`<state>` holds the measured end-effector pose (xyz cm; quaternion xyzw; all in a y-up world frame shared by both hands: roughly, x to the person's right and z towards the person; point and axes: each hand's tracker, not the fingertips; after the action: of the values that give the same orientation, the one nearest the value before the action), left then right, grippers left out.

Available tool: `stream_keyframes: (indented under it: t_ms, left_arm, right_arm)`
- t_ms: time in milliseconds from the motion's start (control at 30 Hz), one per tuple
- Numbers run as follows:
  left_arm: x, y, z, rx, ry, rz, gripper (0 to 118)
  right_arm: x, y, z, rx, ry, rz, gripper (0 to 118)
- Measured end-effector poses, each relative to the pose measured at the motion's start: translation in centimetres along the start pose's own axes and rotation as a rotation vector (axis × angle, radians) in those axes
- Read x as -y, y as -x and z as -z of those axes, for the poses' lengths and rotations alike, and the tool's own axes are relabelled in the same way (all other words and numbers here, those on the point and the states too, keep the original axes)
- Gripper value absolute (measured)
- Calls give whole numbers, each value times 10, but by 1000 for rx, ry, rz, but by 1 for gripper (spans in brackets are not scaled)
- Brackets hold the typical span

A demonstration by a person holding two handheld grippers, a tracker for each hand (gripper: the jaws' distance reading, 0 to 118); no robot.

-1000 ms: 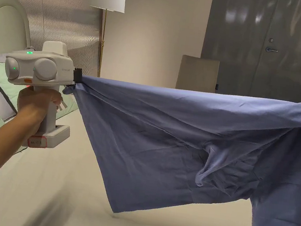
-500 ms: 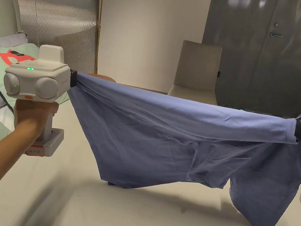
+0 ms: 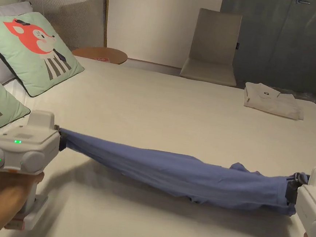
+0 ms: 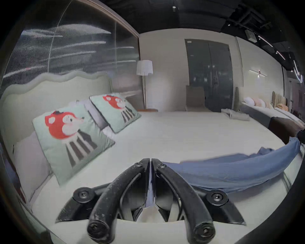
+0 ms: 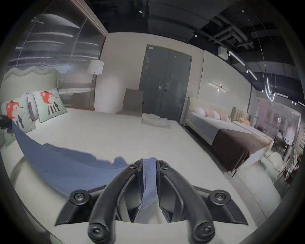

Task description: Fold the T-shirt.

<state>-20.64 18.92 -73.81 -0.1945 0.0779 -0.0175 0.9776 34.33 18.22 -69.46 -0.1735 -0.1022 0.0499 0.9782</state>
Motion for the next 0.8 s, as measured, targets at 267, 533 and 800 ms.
stream_keyframes:
  t_ms: [267,533,800]
  left_arm:
    - [91,30,-80,8,100,-15,1]
    - [159,59,-155,21,197,10,1]
    - [208,71,-187,17,374,28,1]
  right_arm:
    - [76,-8,-86,-39,87,64,16]
    - [131,-19,-160,-53,206,132,16]
    - [193,-22,-192,-58,405,133,16]
